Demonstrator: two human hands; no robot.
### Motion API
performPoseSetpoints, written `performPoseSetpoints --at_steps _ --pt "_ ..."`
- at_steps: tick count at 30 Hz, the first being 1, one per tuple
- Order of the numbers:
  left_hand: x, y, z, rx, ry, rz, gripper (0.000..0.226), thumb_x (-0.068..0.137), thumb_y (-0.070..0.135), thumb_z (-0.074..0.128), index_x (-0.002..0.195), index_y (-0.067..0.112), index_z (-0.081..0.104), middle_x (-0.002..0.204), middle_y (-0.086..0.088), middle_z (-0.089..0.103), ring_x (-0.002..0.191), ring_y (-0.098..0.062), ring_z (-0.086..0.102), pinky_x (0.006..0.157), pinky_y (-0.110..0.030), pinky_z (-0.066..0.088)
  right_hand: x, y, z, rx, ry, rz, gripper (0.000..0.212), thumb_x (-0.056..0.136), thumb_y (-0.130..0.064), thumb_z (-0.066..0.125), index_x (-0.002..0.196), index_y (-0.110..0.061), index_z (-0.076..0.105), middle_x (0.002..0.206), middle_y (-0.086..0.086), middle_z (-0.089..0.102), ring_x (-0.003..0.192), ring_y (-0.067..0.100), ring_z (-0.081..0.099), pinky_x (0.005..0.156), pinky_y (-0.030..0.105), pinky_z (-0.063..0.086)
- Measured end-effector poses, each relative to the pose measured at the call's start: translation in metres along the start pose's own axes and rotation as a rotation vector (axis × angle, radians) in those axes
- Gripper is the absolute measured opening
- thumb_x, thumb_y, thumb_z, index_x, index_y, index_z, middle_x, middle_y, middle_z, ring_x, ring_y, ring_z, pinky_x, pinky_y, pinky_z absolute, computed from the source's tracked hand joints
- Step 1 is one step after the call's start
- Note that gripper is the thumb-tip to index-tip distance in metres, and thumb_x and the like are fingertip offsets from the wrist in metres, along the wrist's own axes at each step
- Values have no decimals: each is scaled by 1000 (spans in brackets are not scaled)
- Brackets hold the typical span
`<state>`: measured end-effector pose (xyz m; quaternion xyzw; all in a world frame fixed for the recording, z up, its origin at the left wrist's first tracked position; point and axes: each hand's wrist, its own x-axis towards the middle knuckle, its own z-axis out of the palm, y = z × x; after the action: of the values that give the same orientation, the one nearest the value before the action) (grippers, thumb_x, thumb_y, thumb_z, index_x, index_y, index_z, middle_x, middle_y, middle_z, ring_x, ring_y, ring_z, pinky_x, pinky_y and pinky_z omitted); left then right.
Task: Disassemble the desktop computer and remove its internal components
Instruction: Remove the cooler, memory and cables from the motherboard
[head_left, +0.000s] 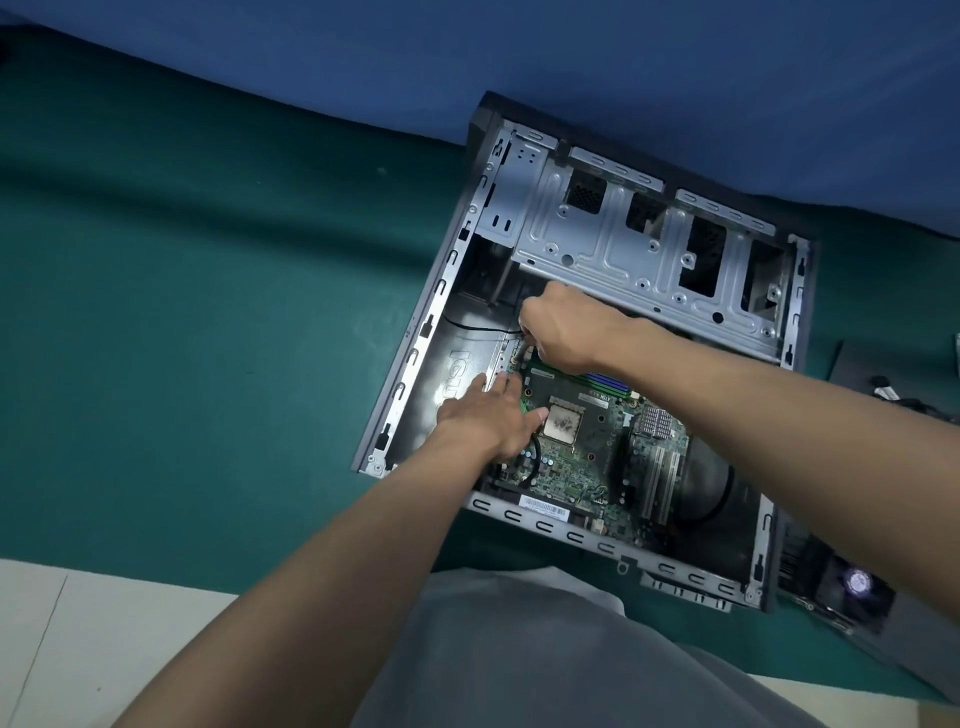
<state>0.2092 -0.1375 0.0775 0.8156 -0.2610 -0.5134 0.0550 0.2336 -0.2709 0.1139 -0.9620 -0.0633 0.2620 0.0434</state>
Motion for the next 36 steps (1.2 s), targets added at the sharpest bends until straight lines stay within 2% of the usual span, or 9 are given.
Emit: performPoseSetpoints --at_steps 3,9,13,17,22,26,29,32,36 --pt "0 0 0 2 -1 0 67 102 55 19 155 21 -4 162 5 -10 148 -22 -11 118 -55 10 3 -3 2 40 -49 80 35 83 5 48 61 -15 31 68 6 32 54 20 36 45 29 21" --pt "3 0 1 -3 -9 -11 67 102 54 18 155 21 -6 161 5 -12 148 -22 -12 118 -56 9 8 -7 1 99 -101 235 32 90 -8 50 65 -17 32 70 3 36 59 19 39 59 34 36" --pt "5 -1 3 -9 -15 -8 67 102 54 18 155 21 -6 161 5 -12 148 -22 -13 118 -57 8 11 -11 3 184 -97 345 19 91 -9 46 74 -7 39 76 8 45 67 25 47 63 34 37" --pt "7 -1 4 -24 -13 -7 68 102 54 19 155 21 -7 161 5 -13 147 -23 -15 117 -59 6 14 -13 0 259 -130 428 34 95 -9 42 62 -9 41 63 4 44 57 19 44 47 27 30" --pt "8 -2 5 -32 -16 -7 67 102 53 19 154 22 -8 161 5 -14 147 -22 -16 117 -58 3 11 -6 3 407 -174 524 31 97 -9 42 69 -7 54 59 4 45 40 13 34 27 12 21" --pt "10 -1 6 -31 -20 -6 67 102 53 19 154 21 -9 161 4 -15 147 -23 -16 117 -58 4 12 -9 2 338 -161 485 30 95 -8 44 67 -6 55 57 3 46 43 15 38 32 20 27" --pt "11 -1 6 -29 -16 1 68 102 53 20 155 20 -7 161 4 -15 147 -23 -16 118 -58 5 16 -11 2 218 -140 435 26 92 -3 46 66 -5 45 65 4 46 57 19 46 44 27 31" --pt "11 -1 6 -25 -11 6 68 102 53 20 155 19 -6 161 4 -14 147 -23 -15 118 -57 6 17 -11 5 156 -90 373 13 90 -4 47 79 -5 41 76 8 46 74 26 48 62 33 37" --pt "11 -2 6 -26 -11 15 68 102 54 20 154 19 -7 161 4 -14 147 -23 -15 118 -57 6 14 -5 11 90 -42 280 30 85 -3 54 60 -11 39 63 7 44 58 24 43 58 34 37"
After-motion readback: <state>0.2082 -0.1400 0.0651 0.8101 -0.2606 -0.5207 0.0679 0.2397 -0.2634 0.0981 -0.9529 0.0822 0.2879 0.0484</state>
